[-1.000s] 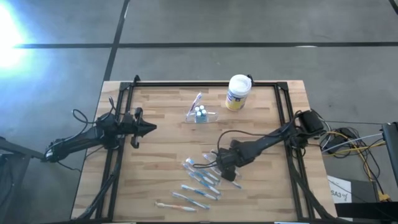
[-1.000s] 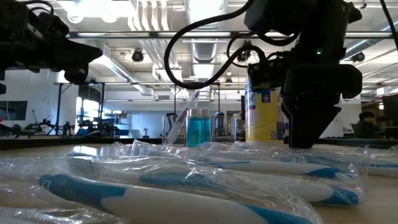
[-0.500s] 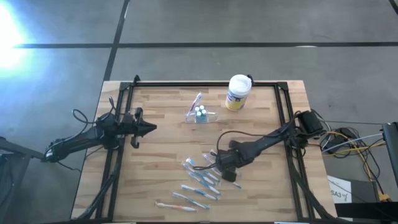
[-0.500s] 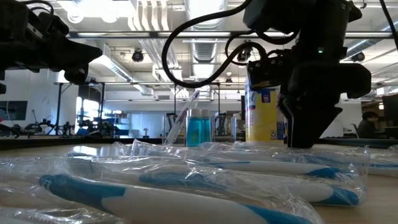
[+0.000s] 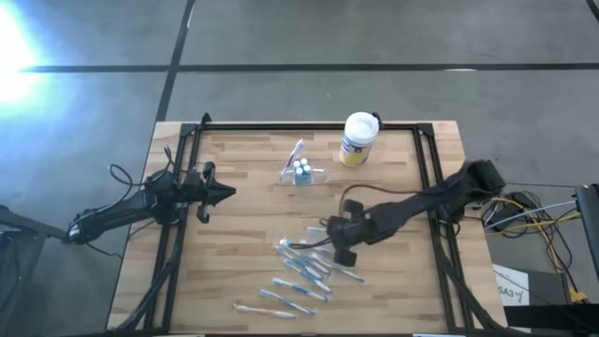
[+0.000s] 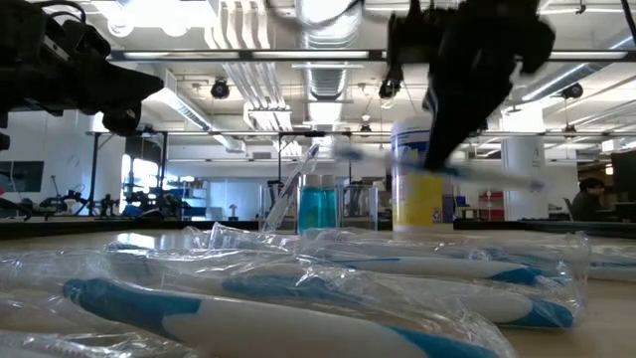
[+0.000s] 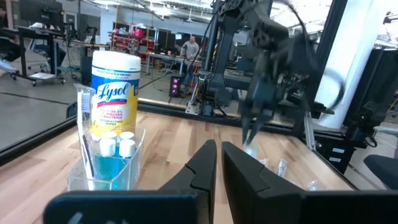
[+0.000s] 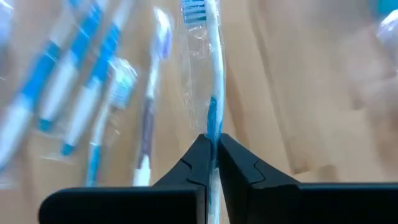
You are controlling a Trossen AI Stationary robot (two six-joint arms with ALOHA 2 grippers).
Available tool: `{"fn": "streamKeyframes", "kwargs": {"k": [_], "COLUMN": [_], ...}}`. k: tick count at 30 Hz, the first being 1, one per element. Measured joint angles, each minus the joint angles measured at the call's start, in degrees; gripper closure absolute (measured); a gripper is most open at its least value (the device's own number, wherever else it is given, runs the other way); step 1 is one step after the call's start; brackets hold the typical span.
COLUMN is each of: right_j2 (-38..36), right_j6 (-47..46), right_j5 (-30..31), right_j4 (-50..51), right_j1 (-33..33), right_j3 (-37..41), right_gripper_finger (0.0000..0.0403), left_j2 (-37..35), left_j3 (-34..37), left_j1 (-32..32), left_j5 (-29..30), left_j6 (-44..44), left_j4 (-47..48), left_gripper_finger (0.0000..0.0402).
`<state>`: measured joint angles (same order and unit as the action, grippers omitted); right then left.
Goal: Pick & Place toothbrushing station
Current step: Put the blue toothbrush into the left section of the transparent organizer
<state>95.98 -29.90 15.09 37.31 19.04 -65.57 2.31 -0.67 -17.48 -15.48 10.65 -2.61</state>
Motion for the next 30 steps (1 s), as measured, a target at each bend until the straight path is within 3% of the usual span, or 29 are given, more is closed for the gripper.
{"fn": "streamKeyframes", "kwargs": {"k": [6, 15, 21, 30], "right_j2": [-11.2, -24.8, -27.7, -27.4], "right_j6": [4.8, 19.7, 25.6, 30.7], "right_j5": [6.0, 5.4, 3.7, -5.2], "right_j4": [-4.8, -39.2, -61.9, -88.5], "right_j1": [2.5, 2.5, 0.8, -3.1], "right_j3": [2.7, 21.1, 34.7, 48.8], "right_gripper_finger": [0.0388, 0.0389, 0.0389, 0.039], "left_j2": [0.0, 0.0, 0.0, 0.0], "left_j3": [0.0, 0.0, 0.0, 0.0], "left_j1": [0.0, 0.0, 0.0, 0.0], "left_j5": [0.1, 0.1, 0.1, 0.5], "left_j6": [0.0, 1.6, 3.0, 3.1], "left_j4": [0.0, -0.1, 0.0, 0.0], "left_gripper_finger": [0.0373, 0.0375, 0.0375, 0.0378]}}
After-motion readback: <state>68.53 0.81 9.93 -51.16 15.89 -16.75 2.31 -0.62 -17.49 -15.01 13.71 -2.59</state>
